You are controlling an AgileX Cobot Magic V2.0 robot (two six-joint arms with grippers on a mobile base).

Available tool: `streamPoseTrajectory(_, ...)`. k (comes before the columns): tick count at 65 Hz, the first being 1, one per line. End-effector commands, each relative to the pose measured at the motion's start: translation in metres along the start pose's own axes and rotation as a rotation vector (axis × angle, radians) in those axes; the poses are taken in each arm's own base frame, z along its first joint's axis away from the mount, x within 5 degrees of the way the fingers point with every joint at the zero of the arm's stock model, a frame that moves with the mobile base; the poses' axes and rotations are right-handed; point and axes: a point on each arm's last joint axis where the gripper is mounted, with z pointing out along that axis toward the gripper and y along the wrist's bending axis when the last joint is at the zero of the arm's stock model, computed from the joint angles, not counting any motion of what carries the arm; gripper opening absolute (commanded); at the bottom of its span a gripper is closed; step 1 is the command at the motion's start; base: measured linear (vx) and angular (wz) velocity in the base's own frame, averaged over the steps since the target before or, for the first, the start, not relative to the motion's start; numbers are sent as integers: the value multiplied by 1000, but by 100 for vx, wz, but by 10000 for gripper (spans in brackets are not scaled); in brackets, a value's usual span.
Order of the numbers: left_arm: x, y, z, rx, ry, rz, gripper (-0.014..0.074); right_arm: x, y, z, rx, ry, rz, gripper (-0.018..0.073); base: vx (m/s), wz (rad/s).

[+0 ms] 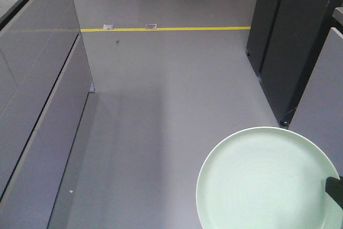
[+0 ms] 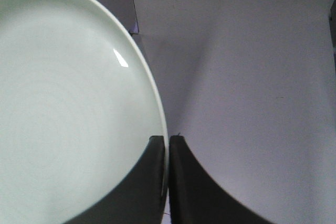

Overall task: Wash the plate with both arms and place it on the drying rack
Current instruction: 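Drive along the aisle toward the counter with the sink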

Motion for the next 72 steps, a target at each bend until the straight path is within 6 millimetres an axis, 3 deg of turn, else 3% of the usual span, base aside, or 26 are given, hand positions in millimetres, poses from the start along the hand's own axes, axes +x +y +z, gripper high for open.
streamPoseTrajectory(1, -14, -1, -3, 5, -105, -9, -6, -13, -1, -4, 22, -85, 12, -1, 15, -5)
streamPoseTrajectory(72, -14, -1, -3, 5, -105, -9, -6, -13, -1, -4, 22, -85, 12, -1, 14, -18)
